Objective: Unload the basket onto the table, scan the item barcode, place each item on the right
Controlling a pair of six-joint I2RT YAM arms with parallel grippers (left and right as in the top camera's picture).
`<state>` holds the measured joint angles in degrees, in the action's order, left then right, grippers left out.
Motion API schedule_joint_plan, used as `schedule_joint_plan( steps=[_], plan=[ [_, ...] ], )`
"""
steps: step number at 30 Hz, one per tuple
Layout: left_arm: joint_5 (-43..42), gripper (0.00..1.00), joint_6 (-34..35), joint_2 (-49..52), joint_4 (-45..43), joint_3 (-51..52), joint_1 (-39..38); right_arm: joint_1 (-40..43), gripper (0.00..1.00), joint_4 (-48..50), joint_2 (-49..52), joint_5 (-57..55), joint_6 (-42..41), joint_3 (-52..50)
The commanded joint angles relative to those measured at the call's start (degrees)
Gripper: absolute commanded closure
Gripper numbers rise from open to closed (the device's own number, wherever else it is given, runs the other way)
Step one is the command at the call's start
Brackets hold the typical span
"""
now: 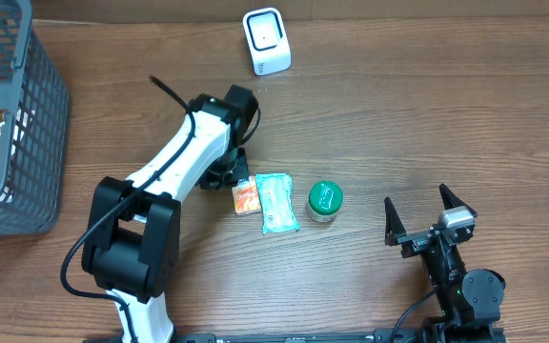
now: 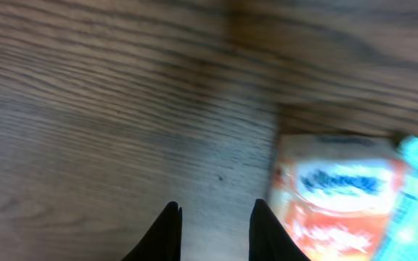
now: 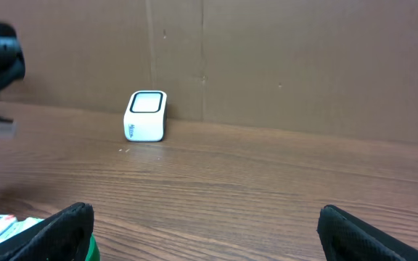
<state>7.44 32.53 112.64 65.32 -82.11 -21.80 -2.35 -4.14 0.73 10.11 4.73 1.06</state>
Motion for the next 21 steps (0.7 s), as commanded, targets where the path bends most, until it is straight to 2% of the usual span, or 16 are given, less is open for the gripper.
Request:
schedule_joint_plan(
  steps=[1,5,13,21],
  plan=[
    [0.9,0.84,-2.51,0.17,-3.08,4.37,0.17,-0.17,0.0,0.24,-0.57,0.0,0.26,-0.61],
    [-0.63,0.85,-3.52,0.17,-7.72,7.13,-0.02,-0.17,0.0,0.24,-0.57,0.0,0.26,-0.61],
    [-10.49,0.85,-10.84,0.17,-11.8,7.48,-1.51,-0.17,0.0,0.24,-0.57,0.0,0.26,-0.61],
    [-9.92,0.8,-11.37,0.17,-12.22,7.48,-3.74,-0.17,0.0,0.24,-0.57,0.0,0.26,-0.61]
  ],
)
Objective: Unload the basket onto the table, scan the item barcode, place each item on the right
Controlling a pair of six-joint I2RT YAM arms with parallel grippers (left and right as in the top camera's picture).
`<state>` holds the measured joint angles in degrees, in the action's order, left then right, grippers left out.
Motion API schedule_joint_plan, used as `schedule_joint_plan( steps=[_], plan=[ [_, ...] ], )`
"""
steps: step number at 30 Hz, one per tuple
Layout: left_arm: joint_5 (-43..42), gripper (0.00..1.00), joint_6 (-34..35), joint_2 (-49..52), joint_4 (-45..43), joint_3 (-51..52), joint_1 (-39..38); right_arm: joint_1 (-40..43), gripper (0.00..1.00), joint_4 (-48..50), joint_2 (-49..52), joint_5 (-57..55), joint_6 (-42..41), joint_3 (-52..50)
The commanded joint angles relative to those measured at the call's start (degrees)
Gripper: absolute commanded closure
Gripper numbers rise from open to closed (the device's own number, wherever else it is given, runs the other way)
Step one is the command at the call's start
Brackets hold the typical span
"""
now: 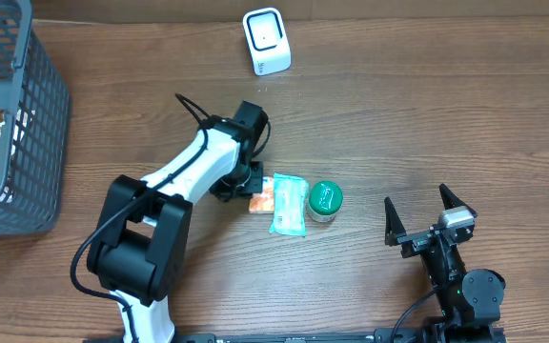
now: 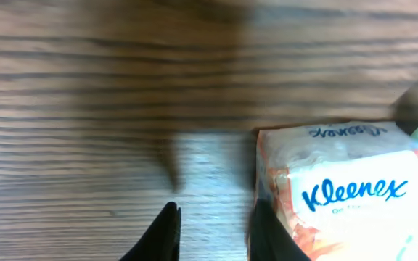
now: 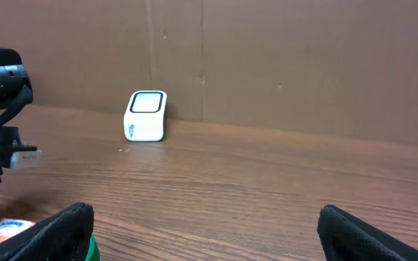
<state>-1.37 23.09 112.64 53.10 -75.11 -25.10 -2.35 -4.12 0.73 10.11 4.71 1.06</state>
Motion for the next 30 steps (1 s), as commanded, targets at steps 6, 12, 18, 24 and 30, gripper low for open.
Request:
schedule_joint_plan(
  steps=[6,12,18,24,30],
  plan=[
    [2.54,0.79,-1.7,-0.72,2.21,-1.25,0.24,-0.17,0.0,0.22,-0.57,0.0,0.28,-0.61],
    [8.44,0.78,-3.06,-3.91,8.81,-8.9,2.95,-0.17,0.0,0.22,-0.57,0.0,0.28,-0.61],
    [8.81,0.73,-10.69,-8.26,19.98,-31.12,10.23,-0.17,0.0,0.22,-0.57,0.0,0.28,-0.61],
    [17.33,0.41,-15.19,-8.68,23.34,-51.63,19.54,-0.17,0.0,0.22,-0.57,0.0,0.28,-0.61],
    [19.96,0.04,-24.15,-8.68,19.15,-59.52,28.87,-0.17,0.0,0.22,-0.57,0.0,0.28,-0.61]
  ],
)
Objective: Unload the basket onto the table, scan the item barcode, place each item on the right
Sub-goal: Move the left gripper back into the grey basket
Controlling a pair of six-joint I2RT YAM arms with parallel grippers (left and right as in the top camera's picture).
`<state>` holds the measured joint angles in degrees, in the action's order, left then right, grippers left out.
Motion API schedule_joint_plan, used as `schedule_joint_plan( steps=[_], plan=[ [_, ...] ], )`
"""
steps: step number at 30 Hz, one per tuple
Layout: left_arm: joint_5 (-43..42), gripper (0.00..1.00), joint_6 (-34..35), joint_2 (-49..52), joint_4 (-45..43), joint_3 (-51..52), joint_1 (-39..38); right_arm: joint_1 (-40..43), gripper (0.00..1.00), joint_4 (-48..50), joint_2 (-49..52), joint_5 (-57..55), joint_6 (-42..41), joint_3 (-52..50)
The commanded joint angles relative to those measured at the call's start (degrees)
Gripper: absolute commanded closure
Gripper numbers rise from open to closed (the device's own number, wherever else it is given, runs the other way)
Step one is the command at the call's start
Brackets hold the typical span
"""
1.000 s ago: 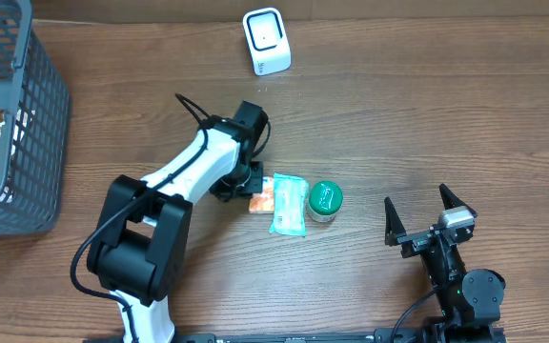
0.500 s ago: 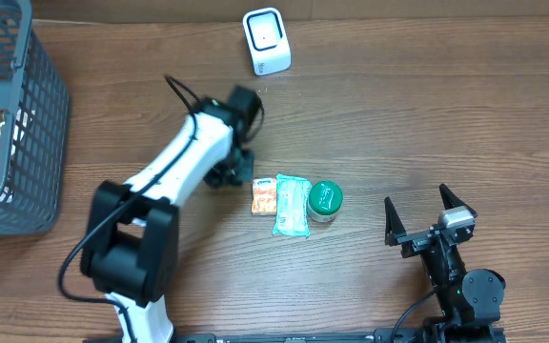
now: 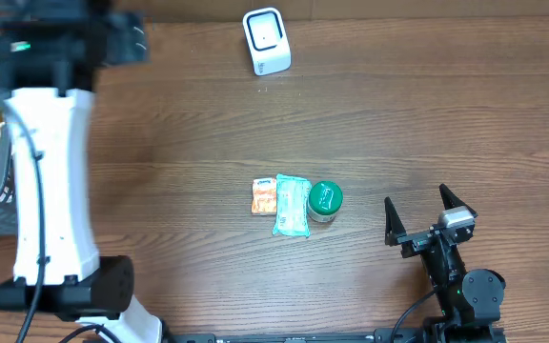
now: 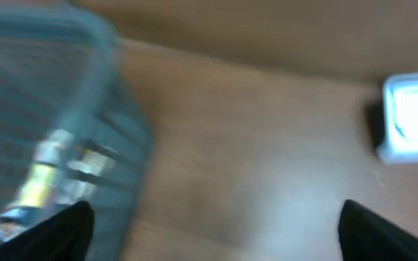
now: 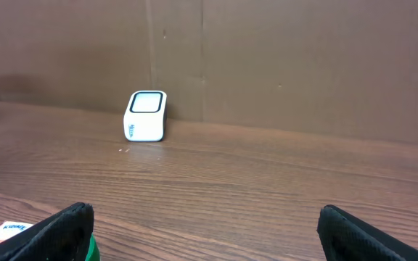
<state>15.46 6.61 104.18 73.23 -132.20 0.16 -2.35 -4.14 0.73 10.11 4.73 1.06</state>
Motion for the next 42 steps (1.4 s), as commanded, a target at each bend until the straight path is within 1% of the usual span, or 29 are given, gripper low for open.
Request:
schedule_joint_plan(
  steps=[1,3,7,11,15,17,21,27,36,42],
  plan=[
    [3.1,0.0,-8.87,-0.22,-1.68,-2.58,5.4,-0.17,0.0,0.24,-0.57,0.0,0.26,-0.61],
    [3.1,0.0,-10.88,-0.15,-2.19,-2.54,9.29,-0.17,0.0,0.24,-0.57,0.0,0.26,-0.61],
    [1.36,0.0,-11.8,0.81,-3.06,-2.25,17.0,-0.17,0.0,0.24,-0.57,0.0,0.26,-0.61],
    [-6.34,0.0,-15.63,2.36,-4.76,-1.68,25.53,-0.17,0.0,0.24,-0.57,0.0,0.26,-0.61],
    [-14.8,0.0,-18.27,5.03,-4.28,-1.66,33.79,-0.17,0.0,0.24,-0.57,0.0,0.26,-0.61],
    [-17.62,0.0,-18.45,6.8,-4.04,-1.66,37.18,-0.17,0.0,0.24,-0.57,0.0,0.26,-0.61],
    [-20.09,0.0,-18.97,10.73,-4.02,-1.66,42.16,-0.17,0.0,0.24,-0.57,0.0,0.26,-0.61],
    [-20.22,0.0,-21.86,17.49,-4.63,-1.66,45.2,-0.17,0.0,0.24,-0.57,0.0,0.26,-0.61],
    [-19.19,0.0,-26.49,28.94,-5.16,-1.66,45.16,-0.17,0.0,0.24,-0.57,0.0,0.26,-0.61],
    [-19.12,0.0,-30.23,34.34,-6.78,-1.66,45.18,-0.17,0.0,0.24,-0.57,0.0,0.26,-0.61]
  ],
)
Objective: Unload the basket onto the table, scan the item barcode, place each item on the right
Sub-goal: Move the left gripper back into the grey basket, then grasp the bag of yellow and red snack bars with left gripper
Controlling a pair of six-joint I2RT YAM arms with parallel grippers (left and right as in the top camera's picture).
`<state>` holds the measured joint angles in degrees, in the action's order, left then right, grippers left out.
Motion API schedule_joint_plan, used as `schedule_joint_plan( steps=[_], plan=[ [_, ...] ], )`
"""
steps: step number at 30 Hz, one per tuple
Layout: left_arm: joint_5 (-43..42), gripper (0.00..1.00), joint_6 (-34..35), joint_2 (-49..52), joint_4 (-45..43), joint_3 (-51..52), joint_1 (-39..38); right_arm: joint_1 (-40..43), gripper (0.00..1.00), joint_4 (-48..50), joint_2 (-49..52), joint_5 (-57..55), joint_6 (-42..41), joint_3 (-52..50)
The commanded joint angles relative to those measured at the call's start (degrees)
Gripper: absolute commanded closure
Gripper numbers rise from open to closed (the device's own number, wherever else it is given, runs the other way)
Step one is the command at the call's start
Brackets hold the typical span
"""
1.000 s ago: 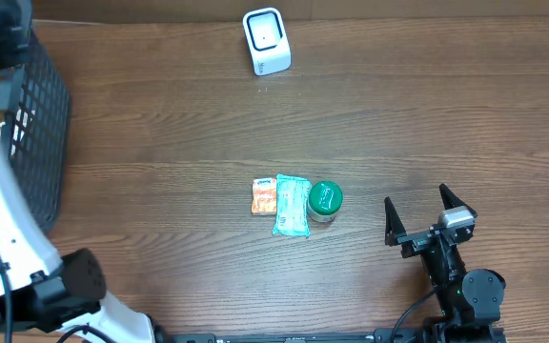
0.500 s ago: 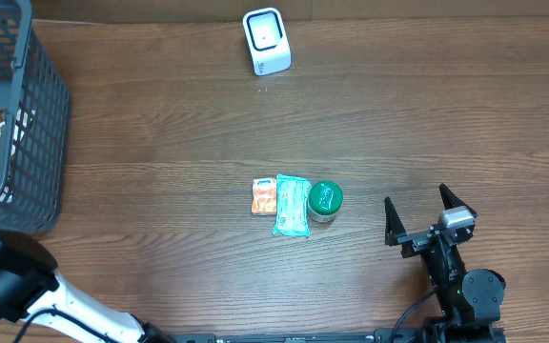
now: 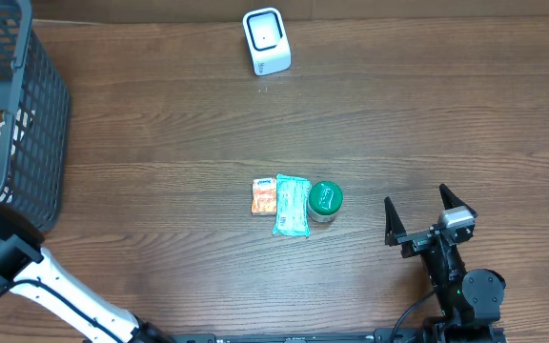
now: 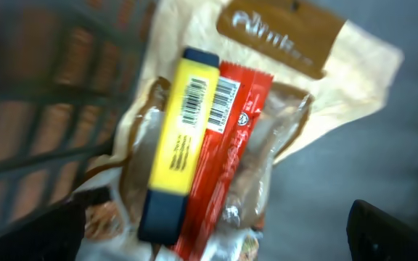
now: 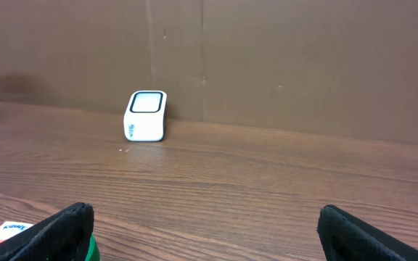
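Observation:
My left gripper is open wide inside the grey basket, just above its contents. Below it lie a yellow bar and a red bar, both barcode up, on a tan bag. The white scanner stands at the table's far edge, also in the right wrist view as the scanner. My right gripper rests open at the near right, nothing between its fingers.
An orange Kleenex pack, a teal pack and a green-lidded jar lie side by side mid-table. The left arm reaches up from the near left corner. A brown wall stands behind the scanner.
My left arm stood high over the table's far left, its camera on the basket and scanner. Now the open gripper is down inside the basket over the bars. Right arm unchanged.
My left gripper, fingers close together, was on the table left of the Kleenex pack. Then it sat against the pack, and both packs lay further right, beside the jar. Then it was up by the basket with fingers wide, and now hangs inside it.

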<state>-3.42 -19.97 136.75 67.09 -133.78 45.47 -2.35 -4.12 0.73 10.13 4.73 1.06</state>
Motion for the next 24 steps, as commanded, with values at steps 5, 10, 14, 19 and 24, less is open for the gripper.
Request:
schedule_joint_plan(
  steps=[5,10,14,19,24],
  plan=[
    [-0.24,0.0,-5.81,6.29,-1.64,-0.09,-0.17,-0.17,0.0,0.22,-0.57,-0.02,0.26,-0.61],
    [0.85,0.0,-6.43,9.66,-2.82,-0.09,-0.17,-0.17,0.0,0.22,-0.57,-0.02,0.26,-0.61],
    [0.83,0.0,-6.43,12.17,-2.43,-0.09,-0.15,-0.17,0.0,0.22,-0.57,-0.02,0.26,-0.61],
    [0.15,0.28,-6.36,14.01,-0.85,-0.07,-0.22,-0.17,0.0,0.22,-0.57,-0.02,0.26,-0.61],
    [0.17,0.46,-6.12,13.66,0.24,-0.11,-0.81,-0.17,0.0,0.22,-0.57,-0.02,0.26,-0.61]
  ],
)
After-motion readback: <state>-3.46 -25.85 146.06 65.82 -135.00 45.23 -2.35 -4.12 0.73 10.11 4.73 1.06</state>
